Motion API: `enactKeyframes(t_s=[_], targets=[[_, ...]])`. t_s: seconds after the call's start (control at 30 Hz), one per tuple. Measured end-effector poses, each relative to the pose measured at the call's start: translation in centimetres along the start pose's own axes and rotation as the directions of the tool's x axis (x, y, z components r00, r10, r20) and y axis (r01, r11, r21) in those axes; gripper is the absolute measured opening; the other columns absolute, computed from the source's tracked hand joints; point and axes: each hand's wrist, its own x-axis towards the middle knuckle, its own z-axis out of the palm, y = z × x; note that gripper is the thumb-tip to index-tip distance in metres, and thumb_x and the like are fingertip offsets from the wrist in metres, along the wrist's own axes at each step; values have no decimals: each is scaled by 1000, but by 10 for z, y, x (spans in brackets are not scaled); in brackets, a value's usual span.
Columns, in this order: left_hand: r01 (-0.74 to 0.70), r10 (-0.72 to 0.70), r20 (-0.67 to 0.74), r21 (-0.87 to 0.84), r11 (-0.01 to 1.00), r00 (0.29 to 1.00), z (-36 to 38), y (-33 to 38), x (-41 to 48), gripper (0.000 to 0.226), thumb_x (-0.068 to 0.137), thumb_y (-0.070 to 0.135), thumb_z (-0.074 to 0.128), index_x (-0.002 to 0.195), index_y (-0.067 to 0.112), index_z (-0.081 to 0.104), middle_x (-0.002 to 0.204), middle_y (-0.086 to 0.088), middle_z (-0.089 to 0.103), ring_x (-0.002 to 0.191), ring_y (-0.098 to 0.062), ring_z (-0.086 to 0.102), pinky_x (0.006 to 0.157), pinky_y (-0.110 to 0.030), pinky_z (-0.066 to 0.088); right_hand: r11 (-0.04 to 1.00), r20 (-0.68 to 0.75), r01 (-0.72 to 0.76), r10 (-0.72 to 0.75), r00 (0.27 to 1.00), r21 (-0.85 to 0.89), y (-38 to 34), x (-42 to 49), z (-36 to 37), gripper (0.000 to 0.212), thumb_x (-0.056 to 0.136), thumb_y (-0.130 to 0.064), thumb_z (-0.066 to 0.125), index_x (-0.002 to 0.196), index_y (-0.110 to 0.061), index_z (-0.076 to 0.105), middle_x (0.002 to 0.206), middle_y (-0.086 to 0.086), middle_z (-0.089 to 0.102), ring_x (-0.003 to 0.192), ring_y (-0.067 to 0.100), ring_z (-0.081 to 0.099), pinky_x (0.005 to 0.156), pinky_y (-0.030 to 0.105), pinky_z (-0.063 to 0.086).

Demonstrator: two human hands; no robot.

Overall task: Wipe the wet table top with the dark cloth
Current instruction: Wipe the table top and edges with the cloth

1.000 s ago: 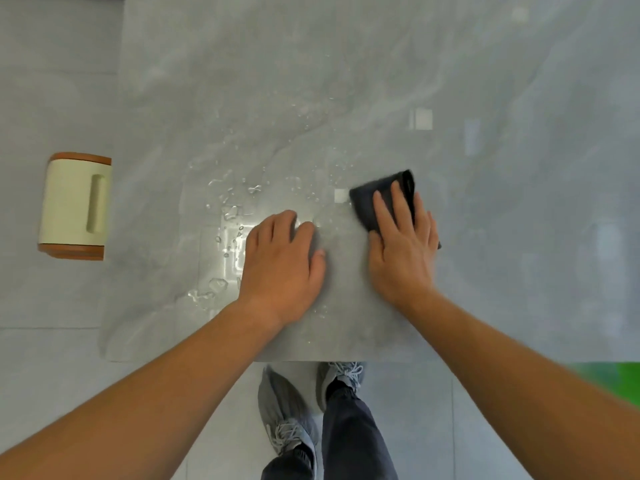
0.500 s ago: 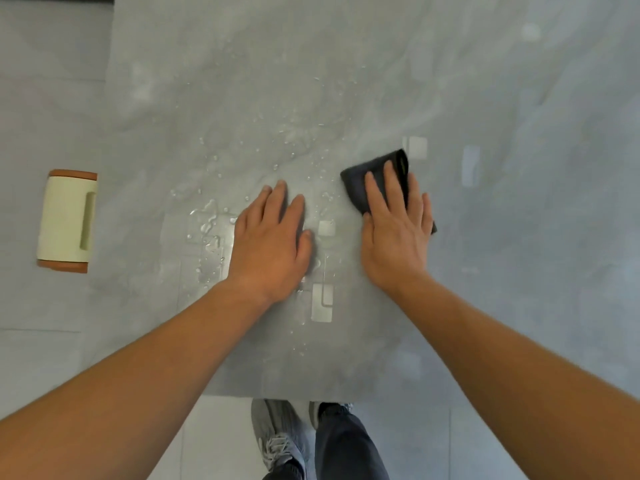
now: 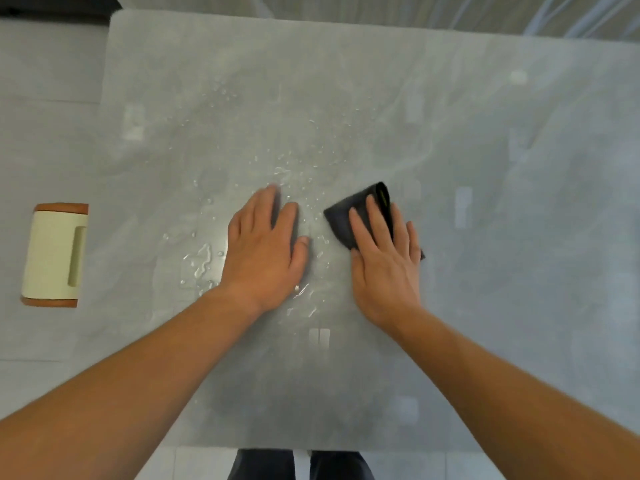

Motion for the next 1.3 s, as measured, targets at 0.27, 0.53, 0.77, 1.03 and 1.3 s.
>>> enactKeyframes(t_s=[0.27, 0.53, 0.77, 1.03, 1.3], targets=[[-74, 72, 38, 71, 995, 997, -20, -4, 74, 63, 103, 45, 30, 157, 18, 16, 168, -13, -10, 154, -29, -12, 123, -44, -1, 988, -13, -152, 152, 988, 39, 31, 98, -29, 56, 102, -29, 36, 157, -33, 25, 168, -7, 9, 154, 26, 3, 124, 44, -3], [-93, 88, 60, 86, 992, 994, -36, -12, 116, 63, 102, 46, 31, 157, 19, 14, 168, -12, -10, 154, -30, -11, 122, -45, 0, 994, -1, -113, 113, 994, 14, 8, 83, -25, 55, 101, -31, 35, 156, -30, 29, 167, -5, 14, 154, 27, 5, 124, 46, 2], [-109, 103, 59, 93, 990, 993, -40, -19, 129, 58, 102, 47, 26, 155, 24, 20, 168, -12, 0, 154, -31, -3, 119, -46, 6, 955, -74, -292, 296, 952, 58, 26, 179, -44, 55, 102, -29, 39, 156, -32, 28, 168, -4, 12, 153, 30, 8, 124, 46, 2], [-101, 97, 51, 89, 991, 994, -38, -19, 131, 58, 100, 47, 25, 153, 24, 26, 168, -12, 5, 153, -33, 3, 118, -46, 10, 981, -9, -192, 192, 981, 30, -7, 134, -30, 56, 104, -28, 39, 158, -32, 24, 168, -5, 8, 155, 25, -1, 125, 43, -2], [-118, 118, 9, 131, 984, 993, -29, -23, 128, 65, 97, 50, 19, 155, 23, 24, 167, -15, 6, 153, -34, 5, 118, -47, 12, 953, -61, -299, 302, 952, 47, 15, 222, -48, 56, 104, -32, 36, 158, -33, 23, 168, -6, 8, 154, 28, 3, 124, 46, 1]])
